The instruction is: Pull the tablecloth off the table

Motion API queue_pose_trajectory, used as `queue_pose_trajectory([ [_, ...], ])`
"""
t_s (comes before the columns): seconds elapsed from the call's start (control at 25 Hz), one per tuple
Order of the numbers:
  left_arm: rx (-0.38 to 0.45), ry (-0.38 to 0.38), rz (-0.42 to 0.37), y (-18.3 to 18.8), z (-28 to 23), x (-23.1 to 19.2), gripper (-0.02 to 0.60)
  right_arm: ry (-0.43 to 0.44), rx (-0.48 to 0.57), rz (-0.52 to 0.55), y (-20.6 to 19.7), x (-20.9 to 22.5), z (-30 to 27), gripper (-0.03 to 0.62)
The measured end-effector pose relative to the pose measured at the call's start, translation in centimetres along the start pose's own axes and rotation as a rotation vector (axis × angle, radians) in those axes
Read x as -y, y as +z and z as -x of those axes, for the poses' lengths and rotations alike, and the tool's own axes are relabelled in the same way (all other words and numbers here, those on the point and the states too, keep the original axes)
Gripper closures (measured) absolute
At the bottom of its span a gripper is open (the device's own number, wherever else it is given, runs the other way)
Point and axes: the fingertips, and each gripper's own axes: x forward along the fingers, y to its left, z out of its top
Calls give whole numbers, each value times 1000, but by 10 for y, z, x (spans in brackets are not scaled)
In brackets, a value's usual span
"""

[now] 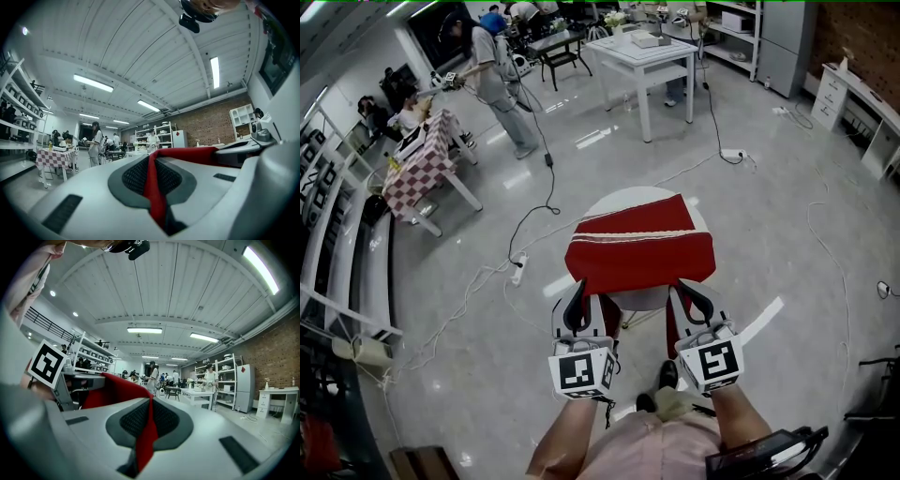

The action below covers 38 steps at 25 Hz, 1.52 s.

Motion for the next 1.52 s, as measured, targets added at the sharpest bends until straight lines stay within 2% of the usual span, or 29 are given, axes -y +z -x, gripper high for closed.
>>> queue_pose_trajectory([
  [0.28, 1, -1, 10, 4, 28, -12, 545, -1, -20, 1, 6, -29, 13, 566],
  [0.48, 3, 0, 7, 1, 25, -9, 545, 0, 24, 22, 5, -23, 12, 566],
  [1.52, 24, -14, 9, 13, 78, -17, 545, -22, 29, 28, 19, -65, 48, 566],
])
